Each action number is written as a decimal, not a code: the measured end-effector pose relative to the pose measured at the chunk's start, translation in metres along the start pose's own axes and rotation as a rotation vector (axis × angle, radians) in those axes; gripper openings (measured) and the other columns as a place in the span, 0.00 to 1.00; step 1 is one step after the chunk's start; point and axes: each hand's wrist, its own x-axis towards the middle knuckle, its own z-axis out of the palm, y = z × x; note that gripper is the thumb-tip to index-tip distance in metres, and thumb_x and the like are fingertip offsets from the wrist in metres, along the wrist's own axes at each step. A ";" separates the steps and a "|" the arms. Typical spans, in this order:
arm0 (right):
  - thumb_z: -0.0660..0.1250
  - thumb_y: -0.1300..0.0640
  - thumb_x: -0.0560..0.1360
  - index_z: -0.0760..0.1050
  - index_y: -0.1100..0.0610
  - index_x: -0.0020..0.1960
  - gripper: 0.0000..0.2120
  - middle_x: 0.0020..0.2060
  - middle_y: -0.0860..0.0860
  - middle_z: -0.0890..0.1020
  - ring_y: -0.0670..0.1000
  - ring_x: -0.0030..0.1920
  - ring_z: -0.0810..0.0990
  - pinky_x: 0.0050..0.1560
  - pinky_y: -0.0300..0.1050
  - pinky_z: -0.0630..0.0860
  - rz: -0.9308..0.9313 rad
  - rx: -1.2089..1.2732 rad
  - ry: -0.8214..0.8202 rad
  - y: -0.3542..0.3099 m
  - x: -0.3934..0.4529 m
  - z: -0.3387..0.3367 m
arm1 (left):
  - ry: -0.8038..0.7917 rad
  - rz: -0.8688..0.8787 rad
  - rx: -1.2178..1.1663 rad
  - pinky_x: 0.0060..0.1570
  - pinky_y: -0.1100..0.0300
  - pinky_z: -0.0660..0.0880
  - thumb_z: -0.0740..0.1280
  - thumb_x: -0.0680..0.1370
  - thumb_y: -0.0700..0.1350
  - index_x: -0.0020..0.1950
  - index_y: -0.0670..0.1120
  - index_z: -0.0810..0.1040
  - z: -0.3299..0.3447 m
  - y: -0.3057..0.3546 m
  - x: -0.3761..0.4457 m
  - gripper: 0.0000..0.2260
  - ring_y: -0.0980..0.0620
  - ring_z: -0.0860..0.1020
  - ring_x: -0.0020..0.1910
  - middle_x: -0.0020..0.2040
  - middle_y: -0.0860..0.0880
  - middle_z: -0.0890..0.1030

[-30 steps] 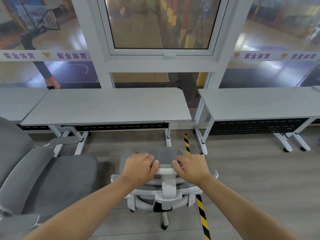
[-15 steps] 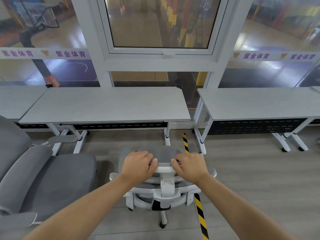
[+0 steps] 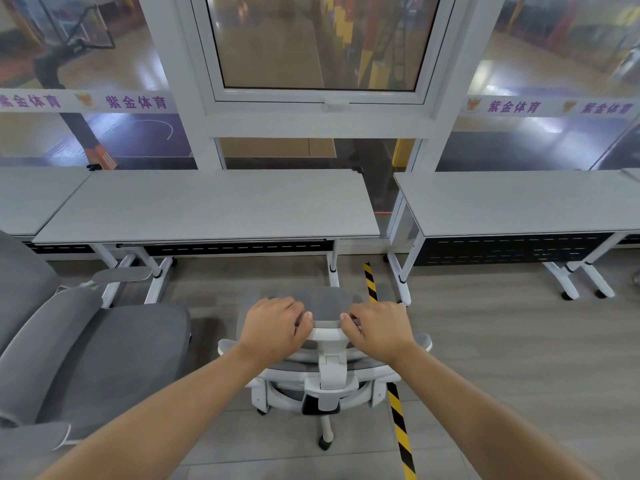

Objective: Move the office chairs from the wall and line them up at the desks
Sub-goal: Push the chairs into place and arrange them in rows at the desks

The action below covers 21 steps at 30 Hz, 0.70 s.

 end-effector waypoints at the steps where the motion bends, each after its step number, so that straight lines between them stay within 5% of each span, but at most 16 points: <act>1: 0.53 0.42 0.79 0.66 0.51 0.29 0.23 0.21 0.46 0.67 0.47 0.22 0.65 0.25 0.41 0.54 0.000 0.003 -0.003 0.001 0.001 -0.001 | -0.003 0.001 0.006 0.30 0.60 0.63 0.55 0.80 0.53 0.34 0.51 0.73 -0.001 0.000 0.001 0.17 0.55 0.67 0.27 0.29 0.55 0.69; 9: 0.51 0.41 0.79 0.68 0.50 0.30 0.23 0.22 0.47 0.71 0.47 0.24 0.69 0.25 0.40 0.56 -0.015 -0.023 -0.013 0.002 0.002 -0.003 | -0.080 -0.012 0.014 0.32 0.59 0.68 0.50 0.81 0.56 0.35 0.51 0.74 0.000 0.001 0.003 0.21 0.54 0.70 0.28 0.30 0.54 0.71; 21: 0.54 0.42 0.78 0.67 0.51 0.28 0.23 0.21 0.46 0.69 0.46 0.22 0.65 0.24 0.39 0.53 -0.019 -0.025 0.007 -0.004 -0.001 -0.003 | -0.057 0.006 0.034 0.29 0.67 0.51 0.56 0.78 0.54 0.29 0.51 0.67 -0.009 0.001 -0.002 0.18 0.54 0.65 0.22 0.24 0.55 0.64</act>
